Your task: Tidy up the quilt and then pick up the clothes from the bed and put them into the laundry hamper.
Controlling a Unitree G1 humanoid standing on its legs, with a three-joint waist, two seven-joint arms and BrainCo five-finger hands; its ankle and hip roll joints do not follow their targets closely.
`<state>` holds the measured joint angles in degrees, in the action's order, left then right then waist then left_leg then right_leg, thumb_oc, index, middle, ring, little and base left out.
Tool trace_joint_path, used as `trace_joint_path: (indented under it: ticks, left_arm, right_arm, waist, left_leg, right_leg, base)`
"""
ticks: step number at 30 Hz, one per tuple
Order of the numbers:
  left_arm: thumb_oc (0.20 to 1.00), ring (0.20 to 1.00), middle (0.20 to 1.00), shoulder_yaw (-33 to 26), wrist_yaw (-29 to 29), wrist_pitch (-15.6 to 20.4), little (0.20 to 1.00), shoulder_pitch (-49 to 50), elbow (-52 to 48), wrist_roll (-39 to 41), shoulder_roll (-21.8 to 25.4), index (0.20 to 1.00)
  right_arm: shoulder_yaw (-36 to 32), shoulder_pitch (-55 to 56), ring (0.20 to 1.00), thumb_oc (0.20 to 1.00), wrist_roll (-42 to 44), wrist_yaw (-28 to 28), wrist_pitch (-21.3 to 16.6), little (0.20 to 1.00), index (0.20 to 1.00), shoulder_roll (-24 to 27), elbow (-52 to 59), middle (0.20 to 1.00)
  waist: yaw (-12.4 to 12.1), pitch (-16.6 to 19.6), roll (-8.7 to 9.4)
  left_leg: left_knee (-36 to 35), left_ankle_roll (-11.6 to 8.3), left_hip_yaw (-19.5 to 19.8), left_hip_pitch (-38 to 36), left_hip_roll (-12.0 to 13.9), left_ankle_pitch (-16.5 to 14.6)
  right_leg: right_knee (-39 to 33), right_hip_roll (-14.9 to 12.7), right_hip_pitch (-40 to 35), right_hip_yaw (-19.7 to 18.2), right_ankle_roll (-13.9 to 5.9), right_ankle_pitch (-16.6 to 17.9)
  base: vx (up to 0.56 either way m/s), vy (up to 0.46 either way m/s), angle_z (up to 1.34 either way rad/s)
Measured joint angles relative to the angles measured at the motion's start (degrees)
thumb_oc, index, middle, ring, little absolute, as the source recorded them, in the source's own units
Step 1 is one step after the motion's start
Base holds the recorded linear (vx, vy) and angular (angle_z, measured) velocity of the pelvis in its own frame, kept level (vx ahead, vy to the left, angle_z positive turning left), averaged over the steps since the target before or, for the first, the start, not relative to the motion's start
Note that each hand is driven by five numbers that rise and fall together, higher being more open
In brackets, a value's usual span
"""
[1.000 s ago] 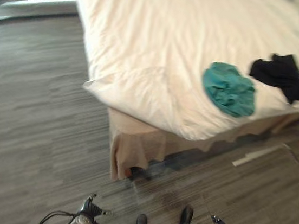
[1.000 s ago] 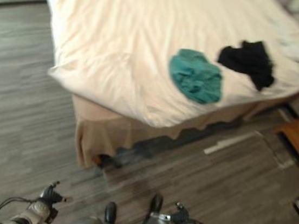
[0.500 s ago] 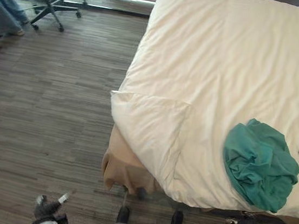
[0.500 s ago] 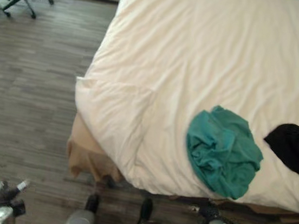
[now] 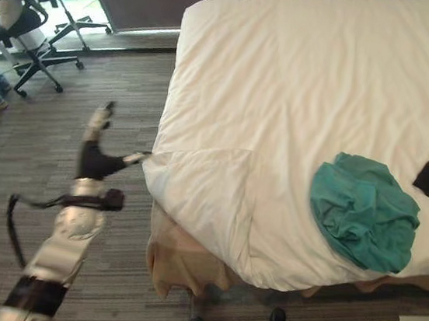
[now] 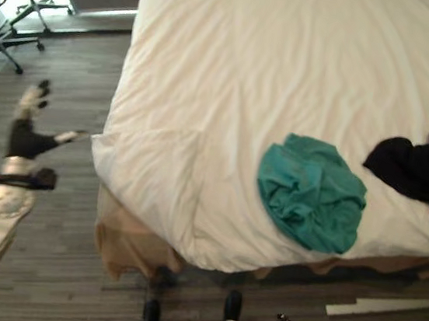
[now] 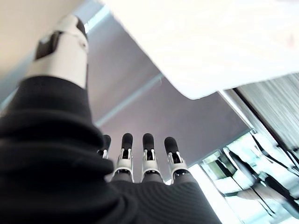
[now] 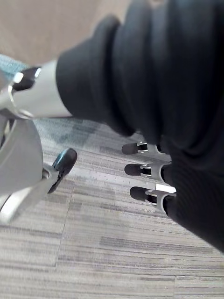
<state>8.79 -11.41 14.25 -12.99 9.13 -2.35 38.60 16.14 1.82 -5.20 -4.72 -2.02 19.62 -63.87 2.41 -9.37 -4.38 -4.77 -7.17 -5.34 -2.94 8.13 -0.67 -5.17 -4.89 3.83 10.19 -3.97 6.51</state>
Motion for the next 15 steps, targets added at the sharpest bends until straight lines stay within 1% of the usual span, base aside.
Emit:
trace_joint_path:
  ticks: [2,3,4,5,8,9,11,13,14,15]
  left_arm:
    - [1.0,1.0,1.0,4.1,0.1,-1.2,1.0,-3.1,2.7,-4.4,0.5,1.0]
    - [1.0,1.0,1.0,11.4,-1.1,-2.9,1.0,-9.9,10.6,-9.5,-0.2,1.0]
    - [1.0,1.0,1.0,12.6,-1.0,-3.9,1.0,-11.1,12.9,-10.8,-0.4,1.0]
    - [1.0,1.0,1.0,13.0,-1.8,-5.2,1.0,-13.0,16.4,-12.5,-2.1,1.0]
    - [1.0,1.0,1.0,13.2,-1.5,-8.0,1.0,-14.8,23.4,-14.8,-5.1,1.0]
    - [0.2,0.2,0.2,13.2,-1.1,-9.9,0.2,-14.2,24.6,-15.3,-6.3,0.2]
    - [0.2,0.2,0.2,12.9,-1.2,-10.6,0.2,-14.0,25.2,-17.6,-6.4,0.2]
    - [0.2,0.2,0.2,12.3,-1.2,-10.7,0.2,-13.5,25.6,-19.2,-6.4,0.2]
    - [0.2,0.2,0.2,10.4,-1.1,-10.5,0.2,-11.5,26.4,-20.7,-6.5,0.2]
    - [0.2,0.2,0.2,10.2,-1.1,-10.6,0.2,-11.4,26.0,-21.1,-6.5,0.2]
  right_arm:
    - [0.1,-0.6,1.0,1.0,-1.0,0.0,-0.3,1.0,1.0,-0.3,1.0,1.0]
    - [0.2,-1.0,1.0,1.0,-1.1,-0.1,-0.2,1.0,1.0,-0.4,1.3,1.0]
    - [0.2,-1.2,1.0,1.0,-1.1,-0.1,-0.2,1.0,1.0,-0.4,1.6,1.0]
    - [0.1,-1.9,1.0,1.0,-1.1,-0.4,-0.3,1.0,1.0,-0.2,2.5,1.0]
    - [0.3,-2.9,1.0,1.0,-1.0,-0.4,0.0,1.0,1.0,-0.3,2.6,1.0]
    - [0.2,-2.8,1.0,1.0,-1.0,-0.5,0.1,1.0,1.0,-0.3,2.6,1.0]
    - [0.2,-2.9,1.0,1.0,-1.0,-0.5,0.4,1.0,1.0,-0.3,2.5,1.0]
    - [0.1,-2.9,1.0,1.0,-1.0,-0.7,0.5,1.0,1.0,-0.3,2.3,1.0]
    - [-0.7,-3.3,1.0,1.0,-0.8,-1.2,0.3,1.0,1.0,-0.3,2.4,1.0]
    - [-0.9,-3.3,1.0,1.0,-0.8,-1.7,0.3,1.0,1.0,-0.2,2.5,1.0]
  waist:
    - [1.1,-0.2,0.17]
    - [2.3,-0.4,0.52]
    - [2.8,-0.5,0.72]
    - [3.7,-1.7,0.74]
    - [5.6,-4.5,1.09]
    - [5.9,-5.9,1.21]
    - [5.8,-7.5,1.41]
    - [5.3,-7.5,1.52]
    - [5.4,-7.6,1.55]
    - [5.4,-7.6,1.58]
  left_leg:
    - [-0.2,0.0,-0.7,0.3,0.1,0.0]
    - [0.0,0.04,-2.2,1.5,0.0,0.2]
    - [0.0,0.03,-3.0,2.1,-0.1,0.2]
    - [0.0,0.17,-3.5,2.9,-0.3,0.4]
    - [0.0,0.21,-4.1,3.4,-0.6,0.5]
    - [0.0,0.21,-4.6,3.3,-0.4,0.5]
    - [0.0,0.19,-4.8,3.0,-0.1,0.4]
    - [0.0,0.16,-4.7,2.5,0.0,0.4]
    - [-0.3,-0.02,-4.8,1.1,0.1,0.1]
    - [-0.3,0.06,-4.9,0.6,0.1,-0.2]
  right_leg:
    - [0.0,0.1,0.7,-0.4,-0.11,0.0]
    - [0.0,0.0,3.0,-1.3,0.23,0.4]
    - [0.0,-0.1,4.0,-1.3,0.27,0.9]
    - [0.0,-0.2,5.2,-1.8,0.01,1.7]
    - [0.0,-0.2,6.1,-2.5,0.35,2.5]
    - [0.1,0.0,6.2,-2.9,0.5,2.6]
    - [0.4,0.3,6.0,-2.9,0.83,3.1]
    - [0.4,0.3,5.4,-2.9,0.84,3.1]
    - [0.3,0.4,4.3,-3.1,0.82,3.0]
    - [0.0,0.5,3.9,-3.3,0.78,2.8]
  base:
    - [-0.11,0.047,-0.42]
    - [-0.11,0.033,-0.49]
    - [-0.17,0.045,-0.54]
    - [-0.08,0.021,-0.31]
    - [-0.05,0.017,-0.16]
    - [-0.03,0.018,-0.13]
    - [-0.01,0.008,-0.05]
    - [0.01,0.004,-0.03]
    - [0.05,0.034,-0.07]
    - [0.03,0.027,-0.06]
